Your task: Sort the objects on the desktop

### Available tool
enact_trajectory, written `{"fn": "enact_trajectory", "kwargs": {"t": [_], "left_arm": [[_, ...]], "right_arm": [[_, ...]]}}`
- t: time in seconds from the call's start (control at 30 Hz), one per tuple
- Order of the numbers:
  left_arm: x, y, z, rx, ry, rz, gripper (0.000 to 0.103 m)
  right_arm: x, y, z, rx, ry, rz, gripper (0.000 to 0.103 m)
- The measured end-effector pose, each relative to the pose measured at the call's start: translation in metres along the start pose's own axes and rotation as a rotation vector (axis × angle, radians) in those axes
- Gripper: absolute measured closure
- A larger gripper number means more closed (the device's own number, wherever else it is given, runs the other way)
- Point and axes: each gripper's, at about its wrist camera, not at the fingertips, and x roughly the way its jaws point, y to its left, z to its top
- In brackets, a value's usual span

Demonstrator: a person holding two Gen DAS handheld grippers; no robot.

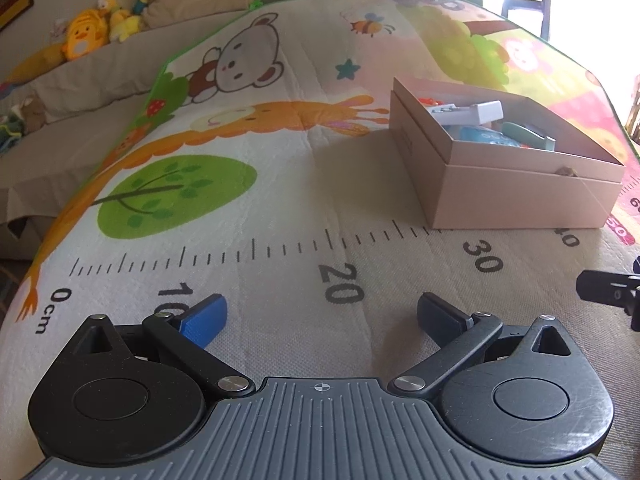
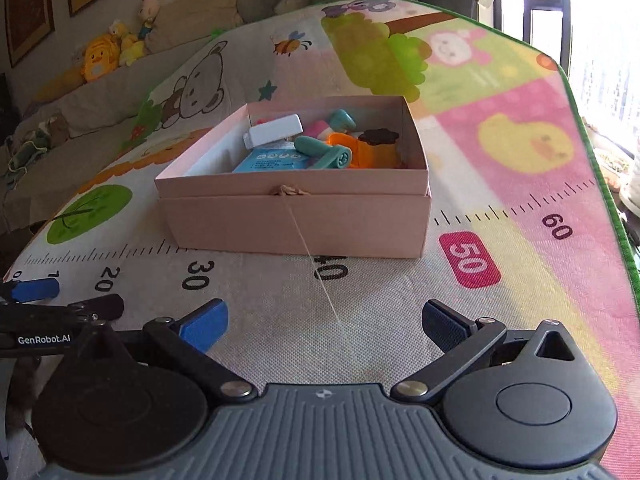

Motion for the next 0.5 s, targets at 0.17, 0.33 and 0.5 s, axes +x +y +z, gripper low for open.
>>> {"fn": "enact_trajectory", "kwargs": {"t": [0.17, 0.33, 0.5], "left_arm": [[0.001, -0.008, 0.001, 0.037, -0.019, 0.024, 0.000], [0.000, -0.009, 0.001, 0.034, -0.019, 0.021, 0.000], [0.003, 0.001, 0.001, -0.023, -0.005, -0.027, 0.000]], "right_arm": [[0.018, 0.007, 0.001, -0.052, 0.041, -0.077, 0.000], [0.019, 0.009, -0.005, -0.041, -0.018, -0.087, 0.000], [0.017, 0.010, -0.008, -0.047, -0.020, -0.090, 0.000]]}}
